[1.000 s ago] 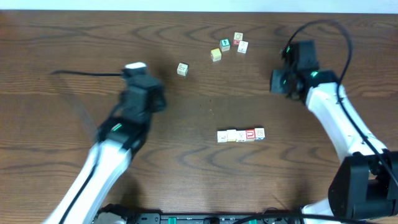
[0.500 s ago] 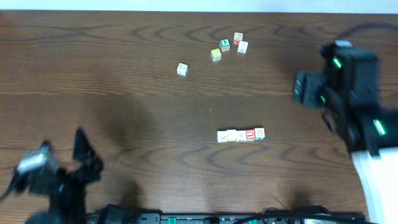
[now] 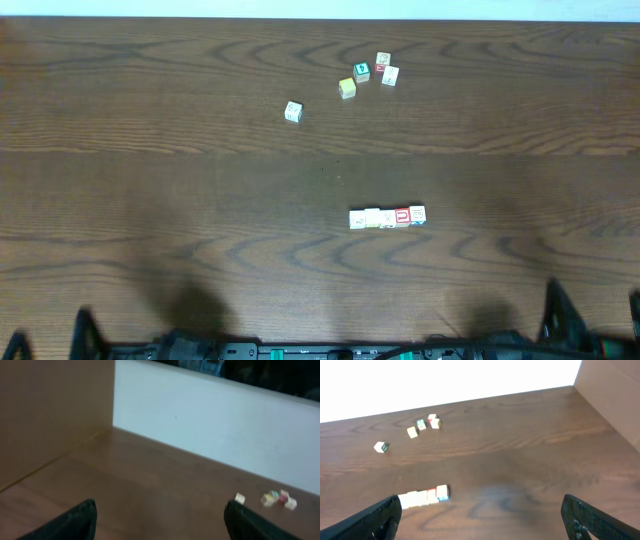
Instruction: Lift 5 blocks
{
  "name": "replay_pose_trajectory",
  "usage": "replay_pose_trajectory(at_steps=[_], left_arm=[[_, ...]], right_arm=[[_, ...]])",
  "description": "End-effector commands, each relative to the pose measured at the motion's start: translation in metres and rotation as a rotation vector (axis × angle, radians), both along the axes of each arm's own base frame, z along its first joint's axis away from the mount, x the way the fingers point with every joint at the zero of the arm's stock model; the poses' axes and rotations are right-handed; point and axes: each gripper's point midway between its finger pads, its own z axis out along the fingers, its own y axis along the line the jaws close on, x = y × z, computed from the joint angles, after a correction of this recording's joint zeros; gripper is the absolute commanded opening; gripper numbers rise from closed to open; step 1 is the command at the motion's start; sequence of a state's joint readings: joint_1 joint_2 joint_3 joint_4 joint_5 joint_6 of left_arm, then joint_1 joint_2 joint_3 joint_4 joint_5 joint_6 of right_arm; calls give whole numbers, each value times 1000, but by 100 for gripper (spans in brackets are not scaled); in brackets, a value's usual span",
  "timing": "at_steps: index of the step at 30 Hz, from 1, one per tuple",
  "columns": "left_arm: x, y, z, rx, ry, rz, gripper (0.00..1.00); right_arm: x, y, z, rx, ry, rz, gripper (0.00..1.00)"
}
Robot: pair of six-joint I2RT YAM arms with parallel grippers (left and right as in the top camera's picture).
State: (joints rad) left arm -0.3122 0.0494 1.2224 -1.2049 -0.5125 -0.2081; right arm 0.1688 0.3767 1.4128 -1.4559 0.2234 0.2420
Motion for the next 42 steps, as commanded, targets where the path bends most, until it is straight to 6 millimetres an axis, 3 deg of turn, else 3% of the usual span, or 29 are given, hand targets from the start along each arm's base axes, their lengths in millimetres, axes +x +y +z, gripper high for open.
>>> replay_pose_trajectory(at_steps=[1, 5, 14, 19, 22, 25, 28, 33, 42], left_arm=[[-38, 13, 15, -12, -59, 41, 82], [-68, 20, 13, 5, -52, 83, 82], [-80, 10, 1, -1, -7, 117, 82], [-108, 7, 2, -67, -53, 217, 83], [-114, -5, -2, -73, -67, 193, 82], [-106, -9, -18, -69, -7, 186, 83], [-85, -18, -23, -79, 30, 129, 83], [-49, -21, -35, -78, 88, 120, 83], [2, -21, -55, -66, 142, 125, 83]], right_arm=[[-19, -5, -8, 46, -28, -22, 99], [-34, -8, -14, 47, -52, -25, 99], [-35, -7, -19, 34, -23, -14, 99], [-35, -7, -19, 35, -22, -13, 99], [-35, -13, -18, 20, -26, -48, 99], [-35, -32, -12, -18, -55, -150, 99], [-34, -51, 2, -50, -114, -266, 99], [-14, -51, 15, -34, -187, -289, 99], [54, -37, -32, -29, -130, -284, 99]])
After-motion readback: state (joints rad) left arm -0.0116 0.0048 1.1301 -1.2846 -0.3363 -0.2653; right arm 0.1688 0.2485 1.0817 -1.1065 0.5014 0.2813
